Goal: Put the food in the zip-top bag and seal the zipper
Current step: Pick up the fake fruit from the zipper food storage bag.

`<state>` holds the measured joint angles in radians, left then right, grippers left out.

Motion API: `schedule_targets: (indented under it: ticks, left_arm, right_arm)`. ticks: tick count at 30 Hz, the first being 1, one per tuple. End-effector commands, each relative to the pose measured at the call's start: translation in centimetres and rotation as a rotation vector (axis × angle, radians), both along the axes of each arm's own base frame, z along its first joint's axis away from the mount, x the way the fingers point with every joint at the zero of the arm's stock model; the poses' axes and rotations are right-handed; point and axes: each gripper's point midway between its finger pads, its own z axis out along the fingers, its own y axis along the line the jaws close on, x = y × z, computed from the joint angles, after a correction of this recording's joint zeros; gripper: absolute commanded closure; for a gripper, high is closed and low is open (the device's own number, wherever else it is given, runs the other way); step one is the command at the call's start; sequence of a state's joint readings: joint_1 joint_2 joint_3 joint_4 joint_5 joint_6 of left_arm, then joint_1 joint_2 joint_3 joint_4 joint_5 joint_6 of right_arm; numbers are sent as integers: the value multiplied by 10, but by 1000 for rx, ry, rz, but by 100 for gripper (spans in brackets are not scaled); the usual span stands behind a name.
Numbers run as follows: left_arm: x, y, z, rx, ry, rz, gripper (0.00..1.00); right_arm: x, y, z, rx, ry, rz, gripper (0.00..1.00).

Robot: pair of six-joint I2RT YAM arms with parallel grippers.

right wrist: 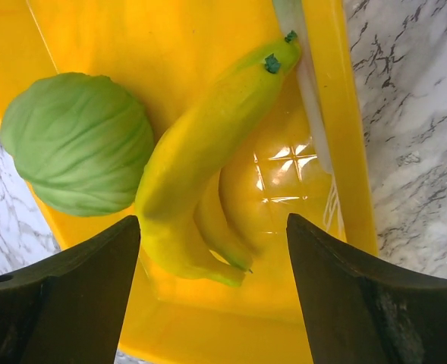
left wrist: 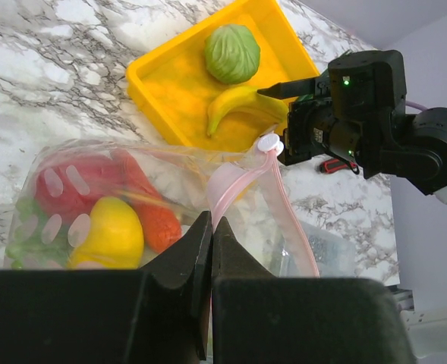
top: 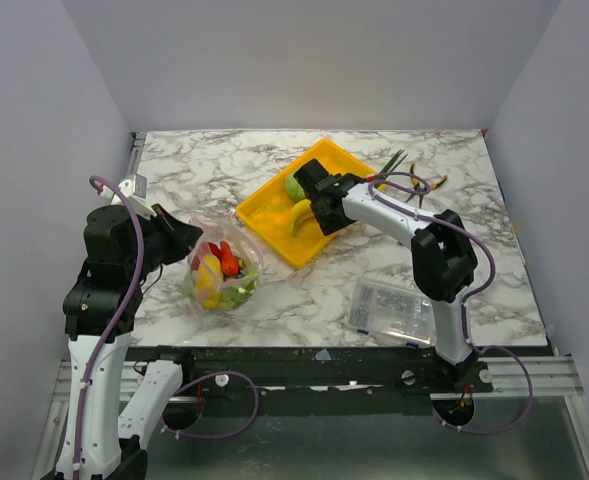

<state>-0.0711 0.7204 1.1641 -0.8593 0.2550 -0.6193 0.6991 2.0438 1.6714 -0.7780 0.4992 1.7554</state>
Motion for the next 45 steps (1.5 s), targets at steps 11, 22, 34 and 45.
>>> schedule_targets:
  ticks: [11, 22, 34, 45]
  left_arm:
    - [2, -2, 2, -16, -21, -10, 100]
    - [4, -2, -2, -11, -7, -7, 100]
    - [8, -1, -7, -10, 13, -2, 100]
    - [11, -3, -7, -13, 20, -9, 100]
  right_arm:
    - [25, 0, -15, -29, -45, -118, 35]
    - [31, 2, -23, -13, -60, -101, 73]
    - [26, 34, 68, 134, -284, 246, 100]
    - [-61, 87, 247, 596, -999, 1137, 100]
